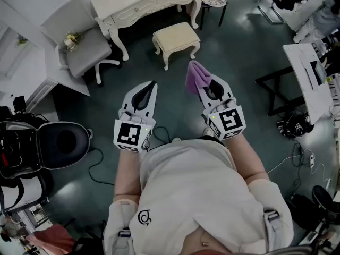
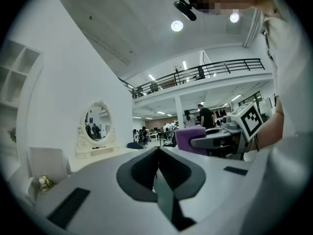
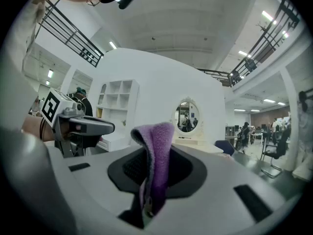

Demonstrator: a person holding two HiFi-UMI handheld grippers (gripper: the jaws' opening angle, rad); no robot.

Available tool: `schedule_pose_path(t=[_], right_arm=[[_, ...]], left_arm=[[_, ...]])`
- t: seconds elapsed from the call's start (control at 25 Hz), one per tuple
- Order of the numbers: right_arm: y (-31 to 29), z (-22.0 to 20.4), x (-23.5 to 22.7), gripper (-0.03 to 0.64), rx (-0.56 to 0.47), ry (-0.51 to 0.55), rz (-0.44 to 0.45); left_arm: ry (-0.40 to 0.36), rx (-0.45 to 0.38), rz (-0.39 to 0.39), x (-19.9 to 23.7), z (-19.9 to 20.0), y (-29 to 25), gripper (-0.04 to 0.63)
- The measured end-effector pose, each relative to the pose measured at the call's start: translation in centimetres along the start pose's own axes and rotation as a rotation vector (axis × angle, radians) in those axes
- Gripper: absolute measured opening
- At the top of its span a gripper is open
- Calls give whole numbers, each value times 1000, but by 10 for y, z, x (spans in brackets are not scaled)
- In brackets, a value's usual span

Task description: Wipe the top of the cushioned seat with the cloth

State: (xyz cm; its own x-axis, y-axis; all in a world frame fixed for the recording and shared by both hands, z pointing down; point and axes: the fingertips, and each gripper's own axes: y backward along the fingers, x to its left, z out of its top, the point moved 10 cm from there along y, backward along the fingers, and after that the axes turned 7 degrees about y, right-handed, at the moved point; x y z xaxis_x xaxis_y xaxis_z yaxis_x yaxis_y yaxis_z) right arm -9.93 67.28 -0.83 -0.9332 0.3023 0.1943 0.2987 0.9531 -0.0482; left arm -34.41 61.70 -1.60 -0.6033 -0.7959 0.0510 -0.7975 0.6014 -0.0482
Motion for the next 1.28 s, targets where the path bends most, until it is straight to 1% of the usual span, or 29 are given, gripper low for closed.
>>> schedule_pose_path(t=[0.16, 0.48, 0.64, 0.72, 0.88, 1.0, 1.08, 1.28], right_arm=[[-4, 0, 2, 74, 3, 4, -3], [-11, -2, 3, 74, -10, -50, 32], [-13, -5, -2, 77, -7, -79, 7], [-15, -5, -7, 77, 0, -81, -1], [-26, -17, -19, 78, 23, -92, 16], [-47, -31, -40, 80, 50, -125, 45], [-67, -39, -60, 81, 49, -136, 71], [-109, -60, -124, 82, 26, -87, 151]], left_arm=[[-4, -2, -6, 4, 0, -1, 14], [11, -1, -12, 11, -3, -2, 14], [10, 9, -34, 9, -6, -6, 14], [8, 11, -32, 9, -6, -8, 14], [43, 14, -3, 13, -15, -20, 14], [76, 14, 24, 21, -23, -38, 14], [79, 23, 56, 27, -28, -57, 14], [72, 28, 148, 30, -35, -124, 14]])
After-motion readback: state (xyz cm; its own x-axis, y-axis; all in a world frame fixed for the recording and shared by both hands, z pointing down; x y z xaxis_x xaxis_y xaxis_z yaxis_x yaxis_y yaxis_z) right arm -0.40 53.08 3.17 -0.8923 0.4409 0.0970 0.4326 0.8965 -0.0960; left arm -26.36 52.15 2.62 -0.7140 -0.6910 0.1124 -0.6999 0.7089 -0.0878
